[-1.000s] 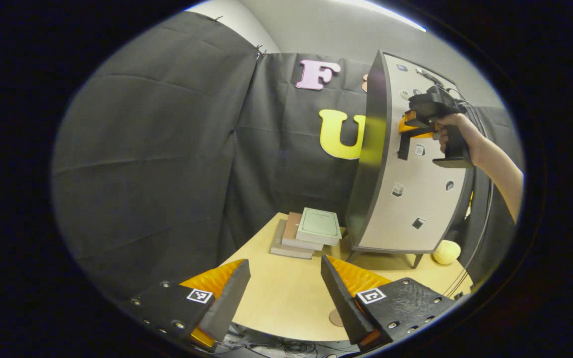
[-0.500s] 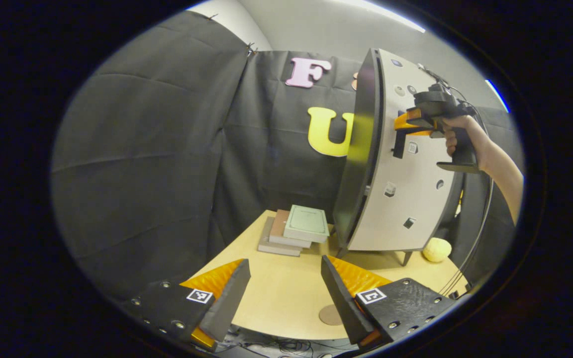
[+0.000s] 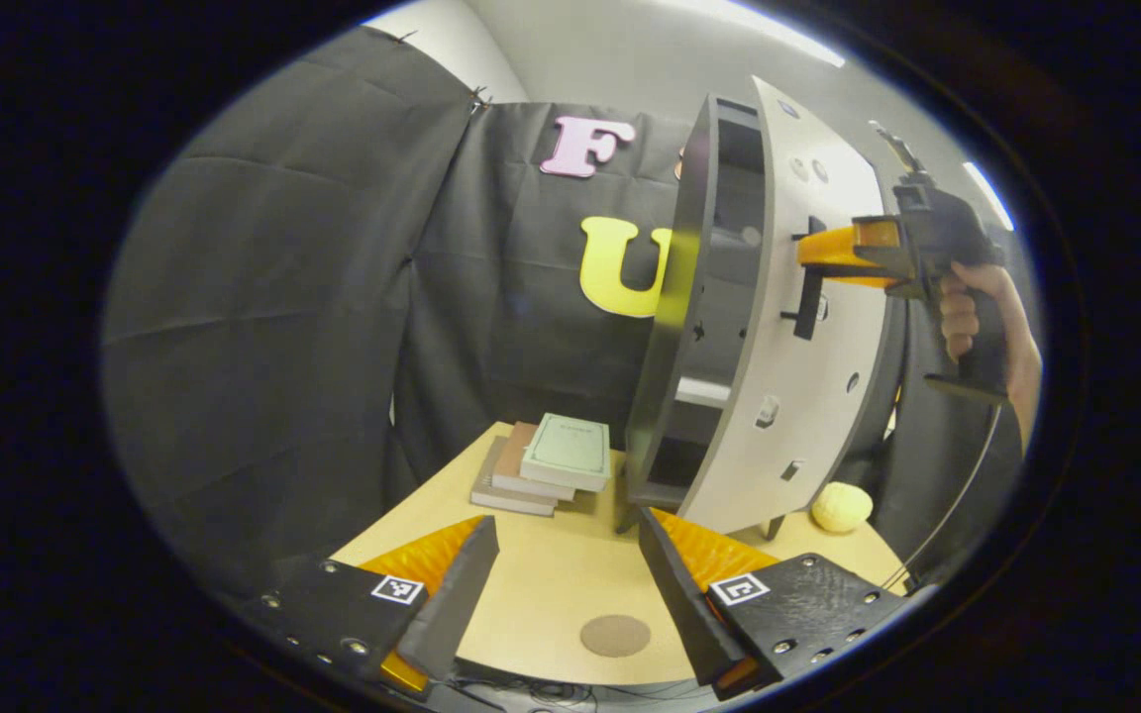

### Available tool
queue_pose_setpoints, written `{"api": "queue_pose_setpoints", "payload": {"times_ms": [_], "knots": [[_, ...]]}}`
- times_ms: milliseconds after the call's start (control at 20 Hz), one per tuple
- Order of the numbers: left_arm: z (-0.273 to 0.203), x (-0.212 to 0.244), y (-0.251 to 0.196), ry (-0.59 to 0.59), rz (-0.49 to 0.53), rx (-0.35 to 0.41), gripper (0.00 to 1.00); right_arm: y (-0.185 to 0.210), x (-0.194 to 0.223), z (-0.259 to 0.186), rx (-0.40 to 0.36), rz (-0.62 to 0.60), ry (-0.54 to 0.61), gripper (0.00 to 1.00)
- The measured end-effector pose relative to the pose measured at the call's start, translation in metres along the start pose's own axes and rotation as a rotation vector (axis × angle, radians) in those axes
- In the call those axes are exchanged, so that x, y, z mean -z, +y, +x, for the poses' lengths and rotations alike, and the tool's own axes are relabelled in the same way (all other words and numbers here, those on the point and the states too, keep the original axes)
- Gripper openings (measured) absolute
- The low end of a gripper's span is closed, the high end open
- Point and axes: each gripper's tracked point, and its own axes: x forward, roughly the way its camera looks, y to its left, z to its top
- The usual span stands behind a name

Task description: Open the cabinet door with the right hand, grasp the bottle in the cabinet with the left hand and place it on the coaster, then close the cabinet door with the right hand.

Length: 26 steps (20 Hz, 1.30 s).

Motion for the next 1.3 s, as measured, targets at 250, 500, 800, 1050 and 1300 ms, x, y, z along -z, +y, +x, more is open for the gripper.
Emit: {"api": "queue_pose_setpoints", "payload": {"times_ms": [250,500,800,1050,1300], "knots": [[-0.038,-0.003,-0.038,-0.016,-0.061,-0.063,0.87,-0.005,-0.001,0.001,-0.08,0.02,-0.009,0.19],[-0.085,0.004,-0.052,-0.024,-0.078,-0.13,0.92,-0.008,-0.002,0.0,-0.144,0.026,-0.019,0.19],[-0.129,0.02,-0.067,-0.017,-0.088,-0.199,0.89,-0.014,-0.004,-0.001,-0.181,0.038,-0.026,0.19],[-0.146,0.034,-0.091,-0.014,-0.106,-0.187,0.87,-0.022,-0.004,-0.007,-0.171,0.038,-0.045,0.19],[-0.146,0.034,-0.133,-0.009,-0.061,-0.12,0.87,-0.027,-0.005,-0.009,-0.137,0.04,-0.055,0.17]]}}
